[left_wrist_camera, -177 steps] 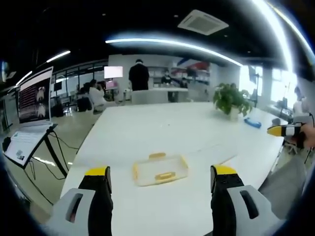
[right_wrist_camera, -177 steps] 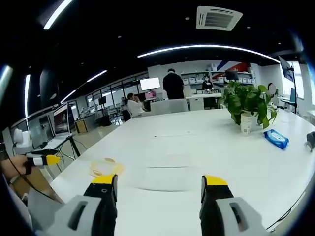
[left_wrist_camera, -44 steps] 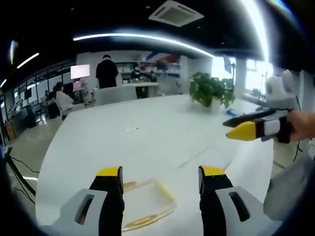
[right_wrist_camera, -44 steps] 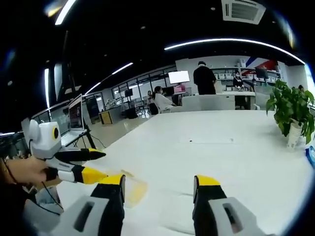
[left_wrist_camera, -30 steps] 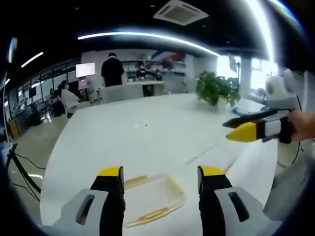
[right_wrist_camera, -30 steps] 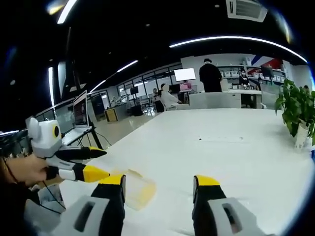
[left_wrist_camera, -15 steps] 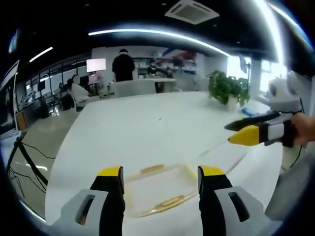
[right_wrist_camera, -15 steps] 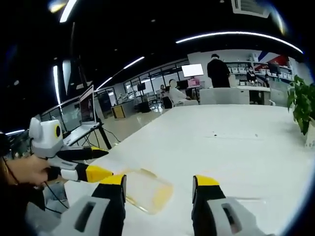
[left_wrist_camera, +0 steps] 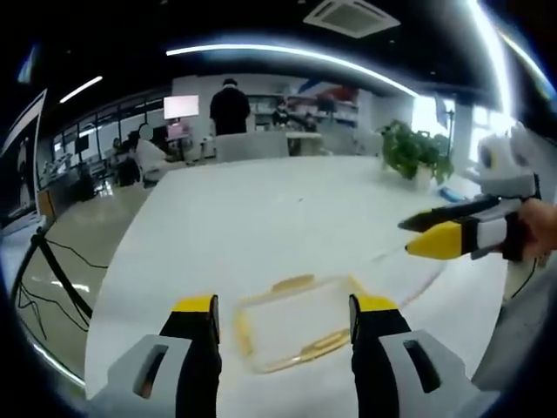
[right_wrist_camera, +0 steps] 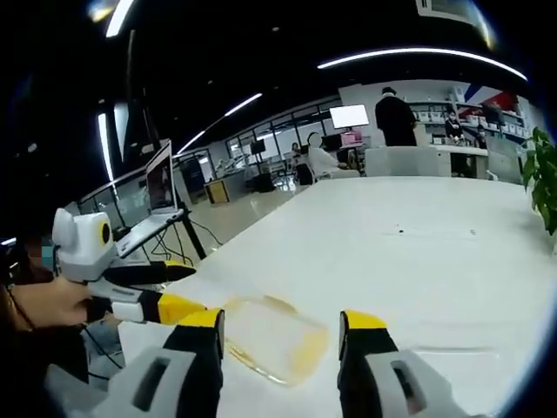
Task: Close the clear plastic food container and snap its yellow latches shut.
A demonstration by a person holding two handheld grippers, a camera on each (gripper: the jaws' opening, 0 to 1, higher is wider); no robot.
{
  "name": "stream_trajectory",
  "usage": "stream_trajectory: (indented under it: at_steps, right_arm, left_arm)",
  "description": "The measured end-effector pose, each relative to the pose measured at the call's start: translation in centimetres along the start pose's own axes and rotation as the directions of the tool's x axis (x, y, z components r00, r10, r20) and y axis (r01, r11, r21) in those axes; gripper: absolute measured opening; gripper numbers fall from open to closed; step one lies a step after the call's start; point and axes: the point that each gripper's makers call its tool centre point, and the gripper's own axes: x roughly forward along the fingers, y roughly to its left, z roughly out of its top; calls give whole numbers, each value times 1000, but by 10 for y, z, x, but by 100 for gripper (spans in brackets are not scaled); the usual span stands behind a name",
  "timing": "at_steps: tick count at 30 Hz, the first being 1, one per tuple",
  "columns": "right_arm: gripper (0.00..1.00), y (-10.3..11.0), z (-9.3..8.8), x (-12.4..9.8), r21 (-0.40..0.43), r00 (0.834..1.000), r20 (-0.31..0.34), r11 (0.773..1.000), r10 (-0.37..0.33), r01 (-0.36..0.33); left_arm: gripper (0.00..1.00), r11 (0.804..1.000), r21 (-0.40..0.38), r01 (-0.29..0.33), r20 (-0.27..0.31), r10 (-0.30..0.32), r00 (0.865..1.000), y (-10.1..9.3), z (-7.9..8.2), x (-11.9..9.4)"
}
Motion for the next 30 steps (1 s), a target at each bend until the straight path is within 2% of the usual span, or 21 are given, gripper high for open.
stream_trajectory:
  at_steps: [12,18,22,30]
  right_arm:
    - [50,-1,-11,13,23,999,-41,1000,-8,9]
    - [48,-3,-20,18,22,997,-75,999,-24,26]
    - [46,-1,-23,21,69,997,-77,998,-9,15]
    - [42,-3,-36,32,79,993,-112,996,-26,35]
  left_arm:
    - [58,1000,-21,-16,-22,16,1000,12,-9,7]
    - [57,999,-21,-30,-61,29,998,19,-19,11]
    - [56,999,-31,-22,-100,19,995,19,-28,14]
    - [50,998,-49,-27,-138,20,990,22,-42,20]
